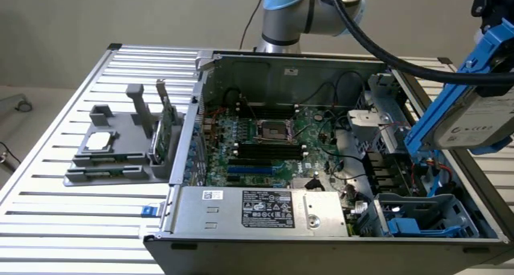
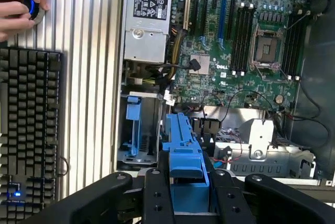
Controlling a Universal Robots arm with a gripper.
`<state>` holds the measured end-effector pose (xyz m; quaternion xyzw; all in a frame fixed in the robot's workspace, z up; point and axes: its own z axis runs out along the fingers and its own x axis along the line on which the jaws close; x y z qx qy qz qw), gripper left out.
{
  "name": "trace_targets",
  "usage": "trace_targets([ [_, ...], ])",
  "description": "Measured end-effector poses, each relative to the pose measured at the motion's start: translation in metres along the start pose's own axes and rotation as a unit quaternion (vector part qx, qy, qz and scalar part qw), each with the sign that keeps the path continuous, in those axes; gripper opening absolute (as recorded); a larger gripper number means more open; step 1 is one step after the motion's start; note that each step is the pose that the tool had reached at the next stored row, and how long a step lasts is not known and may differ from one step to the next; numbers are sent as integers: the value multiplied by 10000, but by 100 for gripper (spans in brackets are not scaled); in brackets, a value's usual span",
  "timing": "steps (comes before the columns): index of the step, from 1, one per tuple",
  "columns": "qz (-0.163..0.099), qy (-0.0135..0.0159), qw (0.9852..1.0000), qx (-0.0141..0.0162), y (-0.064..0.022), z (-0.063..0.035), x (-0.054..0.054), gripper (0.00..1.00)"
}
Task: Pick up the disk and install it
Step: 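Pick up the disk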
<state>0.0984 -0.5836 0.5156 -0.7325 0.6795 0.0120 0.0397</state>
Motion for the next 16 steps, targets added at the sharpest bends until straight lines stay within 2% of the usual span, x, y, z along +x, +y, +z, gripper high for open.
trace_targets([
  [6, 14, 1, 10000, 5, 18, 12, 222, 33],
  [8, 27, 3, 10000, 27, 23, 35, 278, 33],
  [11, 77, 7, 10000, 54, 34, 85, 319, 33],
  [16, 199, 27, 9998, 62, 50, 174, 342, 33],
])
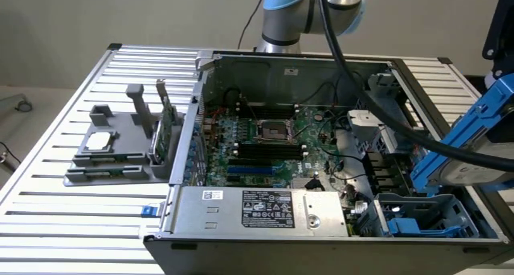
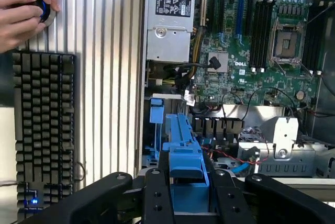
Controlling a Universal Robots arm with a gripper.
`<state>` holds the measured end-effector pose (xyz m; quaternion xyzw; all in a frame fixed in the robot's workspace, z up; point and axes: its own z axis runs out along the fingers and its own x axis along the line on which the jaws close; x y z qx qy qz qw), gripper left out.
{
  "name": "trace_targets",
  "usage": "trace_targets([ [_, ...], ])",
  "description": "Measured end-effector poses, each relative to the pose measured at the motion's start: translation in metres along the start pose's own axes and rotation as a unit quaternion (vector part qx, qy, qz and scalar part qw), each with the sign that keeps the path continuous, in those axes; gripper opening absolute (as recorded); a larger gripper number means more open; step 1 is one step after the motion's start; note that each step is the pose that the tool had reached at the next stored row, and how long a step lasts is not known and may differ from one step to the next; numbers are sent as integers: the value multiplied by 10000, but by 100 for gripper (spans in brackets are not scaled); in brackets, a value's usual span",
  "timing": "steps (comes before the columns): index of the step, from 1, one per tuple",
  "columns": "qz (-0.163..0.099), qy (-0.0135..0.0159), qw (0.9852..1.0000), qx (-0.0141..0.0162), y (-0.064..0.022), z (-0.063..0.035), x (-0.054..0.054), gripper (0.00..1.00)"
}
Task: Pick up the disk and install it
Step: 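Pick up the disk, then insert the disk into the insertion slot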
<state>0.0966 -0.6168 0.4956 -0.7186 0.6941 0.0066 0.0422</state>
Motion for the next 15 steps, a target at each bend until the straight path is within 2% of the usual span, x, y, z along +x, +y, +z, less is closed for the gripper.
trace_targets([
  [5, 110, 23, 9999, 5, 21, 80, 7, 33],
  [9, 113, 43, 9999, -25, 25, 120, 9, 33],
  [11, 113, 43, 9999, -41, 25, 122, 9, 33],
  [15, 114, 43, 9999, -52, 25, 122, 9, 33],
])
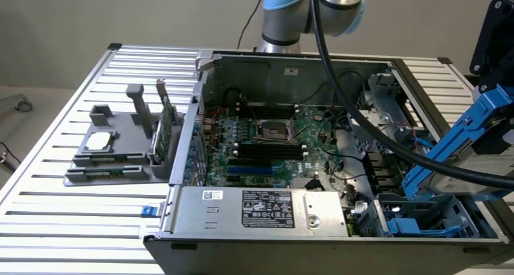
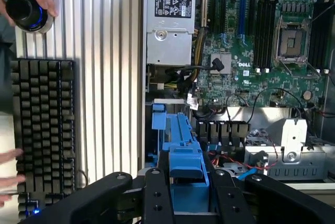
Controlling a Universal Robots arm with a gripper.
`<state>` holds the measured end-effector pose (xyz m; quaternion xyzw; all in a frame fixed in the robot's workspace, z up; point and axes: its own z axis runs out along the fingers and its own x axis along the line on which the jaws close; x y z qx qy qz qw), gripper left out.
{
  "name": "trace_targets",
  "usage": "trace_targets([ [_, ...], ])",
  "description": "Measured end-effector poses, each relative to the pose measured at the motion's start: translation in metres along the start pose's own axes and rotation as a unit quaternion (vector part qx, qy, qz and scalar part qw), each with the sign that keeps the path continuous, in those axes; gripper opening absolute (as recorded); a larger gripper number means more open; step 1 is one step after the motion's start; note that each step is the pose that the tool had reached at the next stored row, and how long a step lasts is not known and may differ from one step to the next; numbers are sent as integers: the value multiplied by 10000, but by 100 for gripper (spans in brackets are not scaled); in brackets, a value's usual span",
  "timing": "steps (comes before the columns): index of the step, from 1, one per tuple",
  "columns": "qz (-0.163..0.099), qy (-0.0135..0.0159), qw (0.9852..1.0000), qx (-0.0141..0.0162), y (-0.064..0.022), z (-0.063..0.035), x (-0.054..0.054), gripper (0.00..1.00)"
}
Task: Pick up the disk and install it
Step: 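Insert the disk into the insertion slot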
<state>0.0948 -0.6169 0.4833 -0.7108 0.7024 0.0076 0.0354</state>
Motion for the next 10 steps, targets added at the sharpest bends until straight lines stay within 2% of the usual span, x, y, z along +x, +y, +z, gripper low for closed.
trace_targets([
  [10, 0, 4, 10000, -8, 0, 2, 1, 33],
])
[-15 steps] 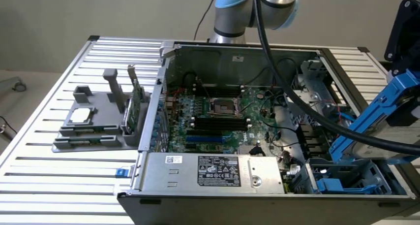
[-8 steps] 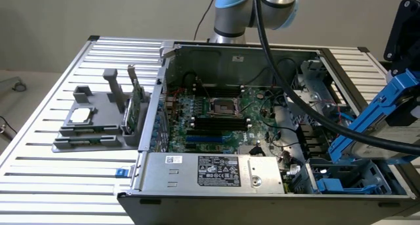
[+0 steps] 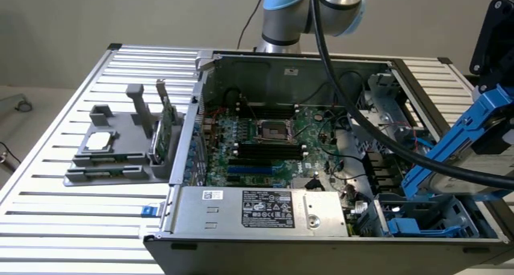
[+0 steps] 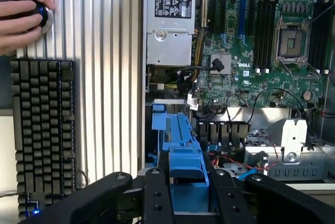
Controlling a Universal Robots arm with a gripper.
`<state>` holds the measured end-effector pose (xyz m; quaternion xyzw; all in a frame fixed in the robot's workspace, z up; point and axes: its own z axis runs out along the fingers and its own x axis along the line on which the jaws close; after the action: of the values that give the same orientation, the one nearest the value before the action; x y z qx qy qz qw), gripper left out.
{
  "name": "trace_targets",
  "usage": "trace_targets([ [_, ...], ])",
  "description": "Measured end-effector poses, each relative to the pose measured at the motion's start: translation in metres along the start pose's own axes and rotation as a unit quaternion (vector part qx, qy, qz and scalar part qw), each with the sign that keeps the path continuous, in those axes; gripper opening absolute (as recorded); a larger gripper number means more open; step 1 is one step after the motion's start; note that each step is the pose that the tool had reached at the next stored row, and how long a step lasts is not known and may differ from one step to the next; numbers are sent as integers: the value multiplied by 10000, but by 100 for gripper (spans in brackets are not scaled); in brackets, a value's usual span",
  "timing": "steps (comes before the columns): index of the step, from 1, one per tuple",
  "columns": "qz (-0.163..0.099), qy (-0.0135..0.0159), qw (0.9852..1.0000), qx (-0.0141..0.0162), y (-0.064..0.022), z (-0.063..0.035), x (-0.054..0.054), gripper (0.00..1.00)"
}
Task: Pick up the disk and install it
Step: 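Insert the disk into the insertion slot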
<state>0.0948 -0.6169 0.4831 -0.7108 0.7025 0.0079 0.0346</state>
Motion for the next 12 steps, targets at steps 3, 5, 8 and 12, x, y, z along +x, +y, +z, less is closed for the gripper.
trace_targets([
  [3, -1, 12, 10000, 0, 2, 40, 2, 33],
  [5, -1, 13, 10000, 0, 4, 77, 2, 33],
  [8, -1, 13, 10000, 0, 8, 130, 0, 33],
  [12, -1, 13, 10000, 0, 18, 204, -3, 33],
])
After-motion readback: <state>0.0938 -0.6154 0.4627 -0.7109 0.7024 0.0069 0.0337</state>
